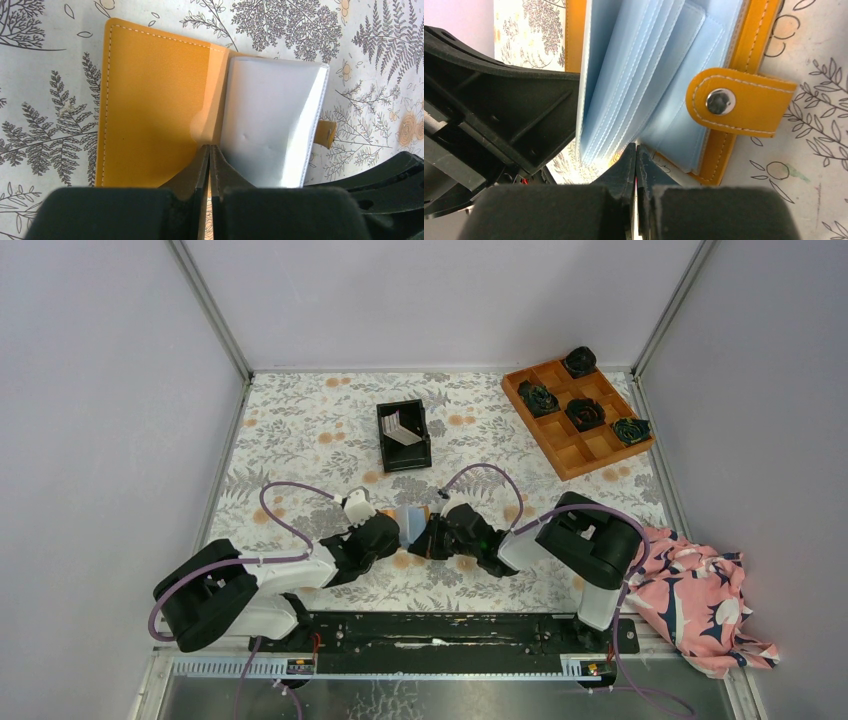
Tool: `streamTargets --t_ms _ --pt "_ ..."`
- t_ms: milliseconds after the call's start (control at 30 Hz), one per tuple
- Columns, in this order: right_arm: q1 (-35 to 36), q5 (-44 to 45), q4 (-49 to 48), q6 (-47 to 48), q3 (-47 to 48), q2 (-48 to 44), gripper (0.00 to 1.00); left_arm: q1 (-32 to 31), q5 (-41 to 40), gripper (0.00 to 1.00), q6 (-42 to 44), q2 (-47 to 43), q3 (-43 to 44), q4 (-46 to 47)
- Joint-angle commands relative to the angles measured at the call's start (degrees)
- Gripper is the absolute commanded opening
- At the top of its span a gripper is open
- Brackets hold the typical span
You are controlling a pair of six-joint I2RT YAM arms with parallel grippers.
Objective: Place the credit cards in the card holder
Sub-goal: Open the card holder at the center of the board.
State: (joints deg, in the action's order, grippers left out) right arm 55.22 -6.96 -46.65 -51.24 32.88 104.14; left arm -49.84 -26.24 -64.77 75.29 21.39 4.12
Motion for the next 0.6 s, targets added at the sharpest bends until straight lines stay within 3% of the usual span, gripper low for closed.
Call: streamTargets --t_ms 0,567 --pt "-0.62 3.96 1.53 2.84 1.43 -1.51 0.0 -0.23 1.52 0.06 0.71 3.75 -3.68 -7.28" --pt "-3.74 1.69 -1.39 5.83 4.86 -2.37 0.0 -0.72 1.44 0.06 0.44 4.15 -3.73 -7.19"
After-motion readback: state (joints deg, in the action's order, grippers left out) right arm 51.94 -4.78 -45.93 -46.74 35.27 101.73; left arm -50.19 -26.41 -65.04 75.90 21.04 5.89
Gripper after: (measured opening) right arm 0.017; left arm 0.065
